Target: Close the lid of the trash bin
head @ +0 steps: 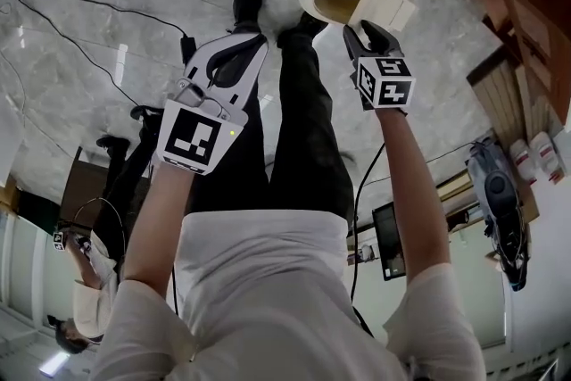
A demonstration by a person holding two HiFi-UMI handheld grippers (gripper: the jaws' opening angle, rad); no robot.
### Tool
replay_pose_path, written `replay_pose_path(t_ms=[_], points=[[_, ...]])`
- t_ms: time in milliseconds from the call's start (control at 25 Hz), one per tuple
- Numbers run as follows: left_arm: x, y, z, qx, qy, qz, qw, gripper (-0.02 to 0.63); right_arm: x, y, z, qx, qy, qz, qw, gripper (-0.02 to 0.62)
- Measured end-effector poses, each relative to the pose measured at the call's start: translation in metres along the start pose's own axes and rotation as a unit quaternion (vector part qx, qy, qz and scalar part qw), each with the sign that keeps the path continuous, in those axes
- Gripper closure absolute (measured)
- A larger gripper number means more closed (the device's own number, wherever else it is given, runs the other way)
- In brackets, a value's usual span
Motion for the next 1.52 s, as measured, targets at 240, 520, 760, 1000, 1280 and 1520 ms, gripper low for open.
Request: replay_pose_path(t_ms=[240, 520, 760, 1000, 1280, 1520], points=[[0.007, 0.007, 0.008, -0.007, -0.002, -0.011, 0.9999, 0.588, -0.003, 0.001, 0.036, 0.006, 0.047, -0.028, 0.998, 0.434], [0.016, 0.014, 0.014, -0.011, 0.004, -0.024, 0.9996, 0.588, -0.003, -0.002, 0.068, -0.003, 0.071, -0.040, 0.997, 0.439], [0.025, 0.024, 0.016, -0.017, 0.005, -0.031, 0.9994, 0.588, -0.002, -0.006, 0.091, -0.006, 0.090, -0.056, 0.994, 0.454], [0.035, 0.029, 0.020, -0.020, 0.011, -0.043, 0.9988, 0.588, 0.002, -0.014, 0.112, -0.002, 0.116, -0.089, 0.989, 0.465], [0.047, 0.032, 0.024, -0.018, 0.019, -0.049, 0.9985, 0.588, 0.006, -0.019, 0.130, 0.008, 0.133, -0.112, 0.985, 0.465], [0.051, 0.037, 0.026, -0.020, 0.021, -0.051, 0.9983, 0.588, 0.008, -0.025, 0.138, 0.027, 0.139, -0.103, 0.985, 0.488]])
Point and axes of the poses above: the fingertips, and each gripper's own axes: z forward along the fingers, y to its left, x out of its underside, the point moved 4 cm from there along -z, backward along the fingers, and after that the axes turned 14 degrees about -x, right-handed, at the moved point
